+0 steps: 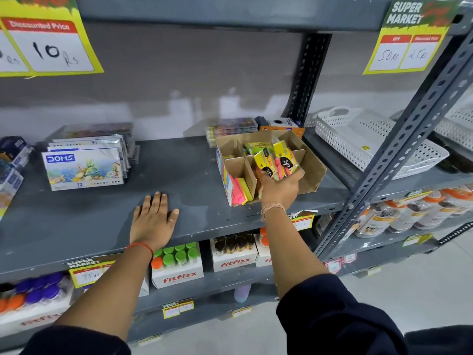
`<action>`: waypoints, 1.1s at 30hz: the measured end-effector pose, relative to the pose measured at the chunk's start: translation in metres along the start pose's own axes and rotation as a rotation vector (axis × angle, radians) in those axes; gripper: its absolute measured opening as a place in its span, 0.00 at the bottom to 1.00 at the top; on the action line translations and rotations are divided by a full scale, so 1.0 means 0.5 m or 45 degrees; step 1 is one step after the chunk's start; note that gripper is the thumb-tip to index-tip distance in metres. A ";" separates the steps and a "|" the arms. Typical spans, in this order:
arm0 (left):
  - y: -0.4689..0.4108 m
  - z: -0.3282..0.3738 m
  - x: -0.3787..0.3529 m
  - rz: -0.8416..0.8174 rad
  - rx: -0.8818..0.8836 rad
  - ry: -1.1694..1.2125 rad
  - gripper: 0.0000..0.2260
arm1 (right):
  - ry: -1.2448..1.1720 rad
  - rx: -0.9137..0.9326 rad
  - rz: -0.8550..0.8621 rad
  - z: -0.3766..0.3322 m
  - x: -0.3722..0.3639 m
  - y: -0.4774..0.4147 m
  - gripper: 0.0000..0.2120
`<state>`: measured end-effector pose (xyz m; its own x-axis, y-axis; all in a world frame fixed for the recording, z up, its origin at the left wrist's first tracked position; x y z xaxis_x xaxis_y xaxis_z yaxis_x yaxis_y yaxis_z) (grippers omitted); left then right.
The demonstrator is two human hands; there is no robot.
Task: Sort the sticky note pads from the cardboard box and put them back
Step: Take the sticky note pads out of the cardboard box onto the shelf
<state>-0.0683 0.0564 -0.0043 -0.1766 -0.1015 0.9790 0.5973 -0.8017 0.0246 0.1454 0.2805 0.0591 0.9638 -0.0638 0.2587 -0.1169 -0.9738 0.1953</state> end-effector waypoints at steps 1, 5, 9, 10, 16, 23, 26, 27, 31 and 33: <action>0.000 0.000 0.000 0.003 0.002 0.003 0.26 | -0.056 0.030 0.014 -0.015 0.010 0.008 0.31; 0.002 -0.003 0.004 0.021 0.002 0.042 0.25 | -0.309 0.090 0.035 -0.093 0.037 0.070 0.34; 0.005 -0.012 0.011 0.058 -0.004 0.192 0.25 | -0.406 -0.082 -0.268 -0.099 -0.038 0.159 0.41; 0.009 -0.021 0.015 0.082 0.006 0.200 0.24 | -0.391 -0.150 -0.371 -0.083 -0.067 0.181 0.43; 0.041 -0.091 0.027 0.127 0.143 0.134 0.24 | -0.209 -0.514 -0.646 0.058 -0.180 0.261 0.40; 0.042 -0.081 0.020 0.076 0.116 0.087 0.24 | -0.164 -0.652 -0.505 0.106 -0.165 0.222 0.40; 0.043 -0.081 0.020 0.064 0.109 0.077 0.24 | -0.176 -0.649 -0.450 0.102 -0.164 0.215 0.40; 0.044 -0.081 0.021 0.061 0.106 0.075 0.24 | -0.170 -0.630 -0.431 0.099 -0.165 0.215 0.40; 0.046 -0.077 0.022 0.053 0.089 0.061 0.24 | 0.063 -0.529 -0.274 0.092 -0.151 0.214 0.39; 0.045 -0.077 0.021 0.042 0.092 0.049 0.24 | 0.153 -0.493 -0.235 0.089 -0.142 0.212 0.40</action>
<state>-0.0869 0.0144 -0.0014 -0.1849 -0.1512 0.9710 0.6581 -0.7529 0.0081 0.0753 0.1721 0.0192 0.9449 0.1513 0.2901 -0.0490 -0.8113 0.5826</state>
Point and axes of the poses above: each hand's wrist, its own y-axis away from the middle knuckle, its own x-axis out of the back of the hand, z = x × y, the point moved 9 cm from there along -y, towards the middle knuckle, and after that the axes turned 14 degrees about -x, right-handed, at the moved point
